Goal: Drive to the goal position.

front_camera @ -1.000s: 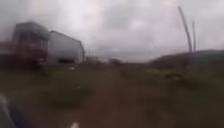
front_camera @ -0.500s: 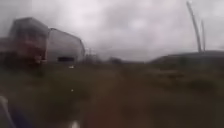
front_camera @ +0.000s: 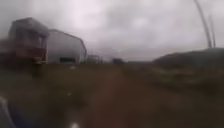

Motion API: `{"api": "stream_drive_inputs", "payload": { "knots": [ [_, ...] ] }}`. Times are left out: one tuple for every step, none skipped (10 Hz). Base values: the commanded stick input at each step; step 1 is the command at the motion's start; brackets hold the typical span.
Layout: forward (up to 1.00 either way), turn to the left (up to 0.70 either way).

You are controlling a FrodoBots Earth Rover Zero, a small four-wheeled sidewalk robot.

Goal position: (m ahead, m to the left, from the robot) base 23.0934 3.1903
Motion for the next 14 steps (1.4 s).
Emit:
{"api": "stream_drive_inputs", "payload": {
  "knots": [
    [0.70, 0.00],
    [0.70, 0.00],
    [0.70, 0.00],
    [0.70, 0.00],
    [0.70, 0.00],
    [0.70, 0.00],
    [0.70, 0.00],
    [0.70, 0.00],
    [0.70, 0.00],
    [0.70, 0.00],
    [0.70, 0.00],
    [0.70, 0.00],
    [0.70, 0.00],
    [0.70, 0.00]
  ]
}}
